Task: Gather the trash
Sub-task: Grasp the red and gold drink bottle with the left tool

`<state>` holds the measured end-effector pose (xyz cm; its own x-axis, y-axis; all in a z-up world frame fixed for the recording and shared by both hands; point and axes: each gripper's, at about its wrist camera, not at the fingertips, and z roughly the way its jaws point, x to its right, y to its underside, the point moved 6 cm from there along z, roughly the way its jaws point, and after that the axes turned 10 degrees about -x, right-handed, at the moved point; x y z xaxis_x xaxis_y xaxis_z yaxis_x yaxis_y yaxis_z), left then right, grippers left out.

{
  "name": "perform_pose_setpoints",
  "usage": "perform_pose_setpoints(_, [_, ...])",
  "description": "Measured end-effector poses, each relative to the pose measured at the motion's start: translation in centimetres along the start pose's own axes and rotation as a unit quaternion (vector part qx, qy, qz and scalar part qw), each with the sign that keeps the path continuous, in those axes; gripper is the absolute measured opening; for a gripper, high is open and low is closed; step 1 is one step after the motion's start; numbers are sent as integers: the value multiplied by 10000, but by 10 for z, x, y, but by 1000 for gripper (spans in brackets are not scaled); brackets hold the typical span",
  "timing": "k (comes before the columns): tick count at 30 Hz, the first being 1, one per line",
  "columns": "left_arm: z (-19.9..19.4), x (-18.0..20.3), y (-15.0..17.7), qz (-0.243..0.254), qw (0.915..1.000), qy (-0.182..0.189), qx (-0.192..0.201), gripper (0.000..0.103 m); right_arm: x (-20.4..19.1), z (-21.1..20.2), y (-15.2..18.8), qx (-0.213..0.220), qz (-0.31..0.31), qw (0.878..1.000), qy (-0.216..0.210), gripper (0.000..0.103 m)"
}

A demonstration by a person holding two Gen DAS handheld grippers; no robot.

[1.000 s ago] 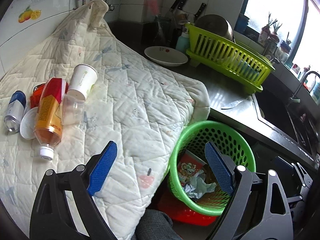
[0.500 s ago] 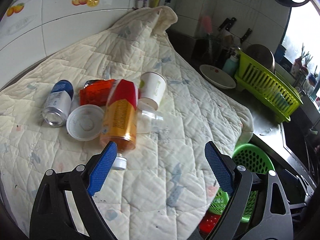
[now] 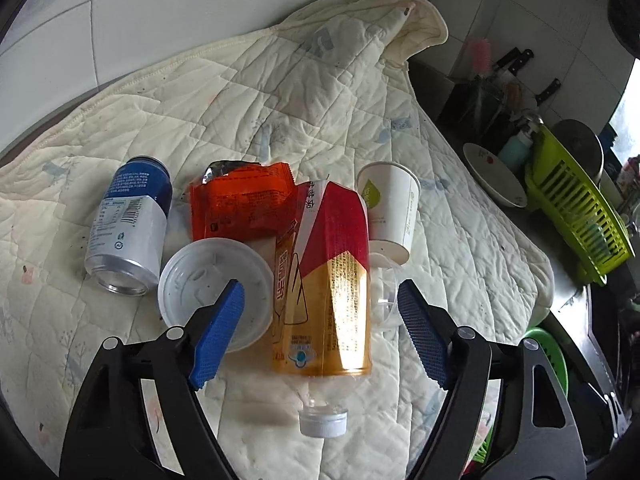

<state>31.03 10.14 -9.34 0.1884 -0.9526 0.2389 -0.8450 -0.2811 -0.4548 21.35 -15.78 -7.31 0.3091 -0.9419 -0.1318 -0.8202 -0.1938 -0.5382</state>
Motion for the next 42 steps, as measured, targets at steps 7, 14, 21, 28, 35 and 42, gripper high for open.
perform_pose_setpoints(7, [26, -3, -10, 51, 9997, -75, -245, 72, -11, 17, -8, -110, -94, 9999, -59, 92])
perform_pose_setpoints(14, [43, -5, -16, 1, 9990, 43, -440, 72, -14, 28, -12, -209, -135, 9997, -83, 92])
perform_pose_setpoints(21, [53, -1, -17, 14, 9980, 168, -602, 72, -16, 34, -16, -250, -142, 9995, -100, 92])
perform_pose_setpoints(28, [61, -1, -15, 23, 9974, 182, -698, 71, -18, 40, -17, -305, -149, 9994, -121, 92])
perform_pose_setpoints(35, [58, -3, -14, -10, 9978, 251, -607, 70, -24, 47, -19, -346, -179, 9991, -192, 92])
perform_pose_setpoints(42, [36, -7, -10, 54, 9987, 333, -384, 69, -33, 59, -24, -421, -186, 9981, -415, 92])
